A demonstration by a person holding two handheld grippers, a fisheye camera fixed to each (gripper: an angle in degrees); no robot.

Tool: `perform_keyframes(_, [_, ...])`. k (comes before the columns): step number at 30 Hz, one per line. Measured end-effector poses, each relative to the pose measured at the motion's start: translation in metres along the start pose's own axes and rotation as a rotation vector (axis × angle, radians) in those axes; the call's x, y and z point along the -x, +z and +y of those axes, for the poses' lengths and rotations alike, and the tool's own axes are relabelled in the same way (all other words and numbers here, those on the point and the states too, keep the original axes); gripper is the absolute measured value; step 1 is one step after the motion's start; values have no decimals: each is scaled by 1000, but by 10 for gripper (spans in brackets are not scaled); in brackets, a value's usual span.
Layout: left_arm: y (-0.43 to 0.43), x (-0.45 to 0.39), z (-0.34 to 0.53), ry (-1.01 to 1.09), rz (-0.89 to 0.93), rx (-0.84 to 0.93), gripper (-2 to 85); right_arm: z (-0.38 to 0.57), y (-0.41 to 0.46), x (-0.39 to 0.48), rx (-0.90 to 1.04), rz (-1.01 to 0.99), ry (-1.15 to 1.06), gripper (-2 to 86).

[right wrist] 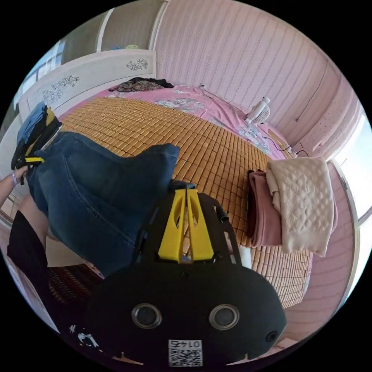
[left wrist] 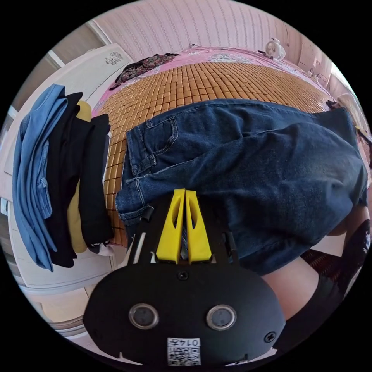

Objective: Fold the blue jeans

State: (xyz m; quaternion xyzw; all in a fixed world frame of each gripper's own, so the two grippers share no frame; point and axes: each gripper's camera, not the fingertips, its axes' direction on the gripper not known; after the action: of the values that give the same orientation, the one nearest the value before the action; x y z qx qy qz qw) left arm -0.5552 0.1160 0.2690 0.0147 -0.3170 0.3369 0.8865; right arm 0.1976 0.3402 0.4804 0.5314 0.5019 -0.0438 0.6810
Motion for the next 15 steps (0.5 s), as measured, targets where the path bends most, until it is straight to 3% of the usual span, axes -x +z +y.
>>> perform_keyframes(4, [12,17,5,-16,-62,37,-10,-30,-72,-87,-125,130,212,-2])
perform_keyframes(10, [14,49,26,-205,119,-50,-10,-46,-47,-169,59,231,490,34])
perform_keyframes(15, [-3,65,55,-297,218,-143,-7,-81,-20,-106,32,169,319,79])
